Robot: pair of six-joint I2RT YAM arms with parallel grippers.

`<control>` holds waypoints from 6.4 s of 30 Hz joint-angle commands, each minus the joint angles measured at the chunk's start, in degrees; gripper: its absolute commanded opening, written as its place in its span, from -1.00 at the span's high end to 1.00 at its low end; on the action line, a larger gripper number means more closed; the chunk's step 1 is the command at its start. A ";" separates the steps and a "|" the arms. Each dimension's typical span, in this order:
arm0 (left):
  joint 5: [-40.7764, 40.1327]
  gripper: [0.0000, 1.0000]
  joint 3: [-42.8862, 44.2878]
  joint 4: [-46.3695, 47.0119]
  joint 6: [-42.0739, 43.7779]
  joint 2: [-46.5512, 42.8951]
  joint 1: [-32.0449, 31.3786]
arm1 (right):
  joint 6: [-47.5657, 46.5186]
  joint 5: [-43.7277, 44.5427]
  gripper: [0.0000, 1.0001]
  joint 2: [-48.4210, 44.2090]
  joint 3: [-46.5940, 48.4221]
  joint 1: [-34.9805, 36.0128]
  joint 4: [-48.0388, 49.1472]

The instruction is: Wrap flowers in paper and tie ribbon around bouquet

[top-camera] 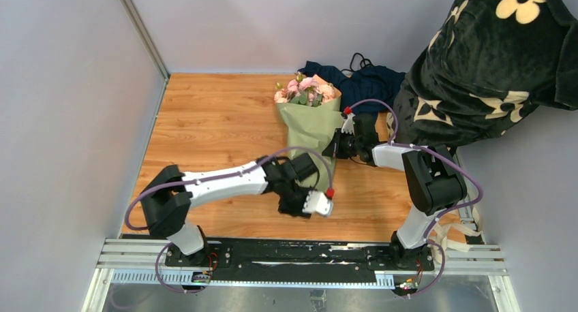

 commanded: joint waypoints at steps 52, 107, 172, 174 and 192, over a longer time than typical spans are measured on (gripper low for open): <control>-27.61 -0.62 -1.53 24.25 -8.47 4.80 1.05 | -0.25 0.02 1.00 2.42 5.19 -0.77 -3.00; -20.61 1.00 0.93 19.91 -6.65 10.21 -5.77 | 36.59 0.32 1.00 12.31 -16.08 -1.87 43.45; -2.85 0.55 20.86 5.51 -11.23 20.19 25.00 | -10.86 1.16 0.99 3.94 1.76 5.67 -5.48; -1.45 0.55 20.85 6.54 -11.39 20.33 28.57 | -11.20 1.26 0.99 4.40 1.91 5.67 -6.03; -4.51 0.43 52.19 4.13 -24.03 39.33 50.84 | -11.66 0.19 0.99 5.95 4.00 5.81 -8.22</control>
